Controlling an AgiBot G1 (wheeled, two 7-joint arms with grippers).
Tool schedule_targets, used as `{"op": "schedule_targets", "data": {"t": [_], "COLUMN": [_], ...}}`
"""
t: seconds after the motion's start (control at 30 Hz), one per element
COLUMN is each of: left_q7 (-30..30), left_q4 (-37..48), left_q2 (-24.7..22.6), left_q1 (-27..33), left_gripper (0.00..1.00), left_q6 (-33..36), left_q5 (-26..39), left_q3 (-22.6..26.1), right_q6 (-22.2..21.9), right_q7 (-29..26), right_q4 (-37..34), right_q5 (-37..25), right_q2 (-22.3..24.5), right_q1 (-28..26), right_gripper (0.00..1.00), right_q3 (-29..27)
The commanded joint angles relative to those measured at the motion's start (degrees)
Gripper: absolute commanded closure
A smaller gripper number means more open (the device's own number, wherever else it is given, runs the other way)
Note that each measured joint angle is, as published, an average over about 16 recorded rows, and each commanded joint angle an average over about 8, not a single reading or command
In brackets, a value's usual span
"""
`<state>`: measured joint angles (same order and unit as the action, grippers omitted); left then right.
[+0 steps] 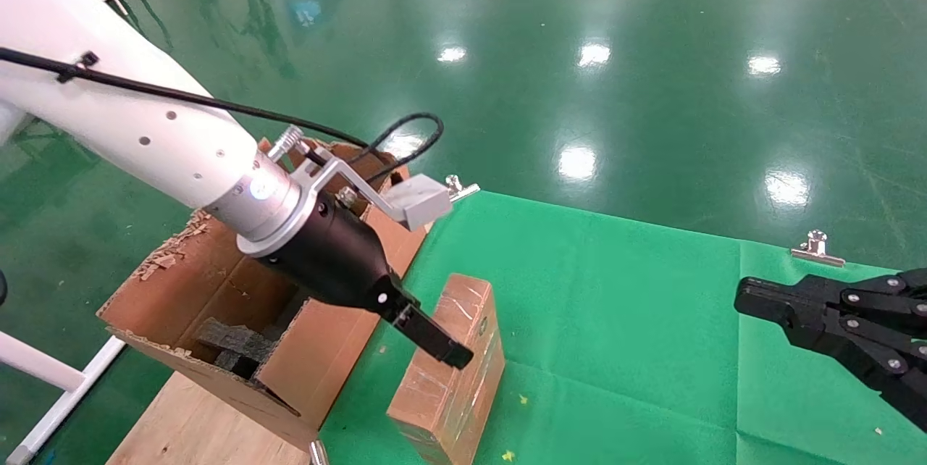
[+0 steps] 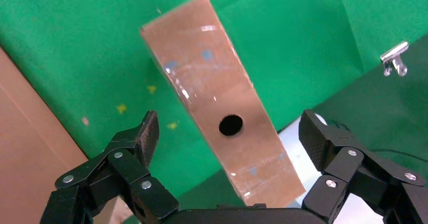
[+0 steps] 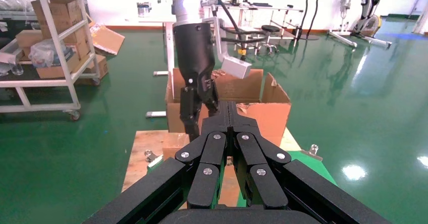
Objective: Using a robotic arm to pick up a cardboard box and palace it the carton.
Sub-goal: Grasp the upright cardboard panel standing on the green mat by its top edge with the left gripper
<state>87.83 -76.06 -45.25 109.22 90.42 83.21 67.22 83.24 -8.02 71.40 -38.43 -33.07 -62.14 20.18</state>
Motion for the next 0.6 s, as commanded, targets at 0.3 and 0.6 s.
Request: {"op": "schedule_targets", "data": {"t": [0.3,0.6], "left_q7": [2.8,5.1], "left_q4": [-0.7,-1.1], "left_q2": [-1.7,-3.3], "left_q1": [2.9,3.9], "left_gripper": [0.00,0.00], "left_q6": [-1.0,-2.1], "left_q5": [-1.6,-1.7], "left_q3": [7.4,10.9], "right_q6": [0.0,0.0], "right_q7": [0.0,0.0], "right_q4": [0.0,0.0], "right_q5": [0.0,0.0], "right_q2": [0.0,0.0], "right_q1": [0.0,0.0], "right_gripper": [1.00,1.00], "right_q3": [0.0,0.0]}}
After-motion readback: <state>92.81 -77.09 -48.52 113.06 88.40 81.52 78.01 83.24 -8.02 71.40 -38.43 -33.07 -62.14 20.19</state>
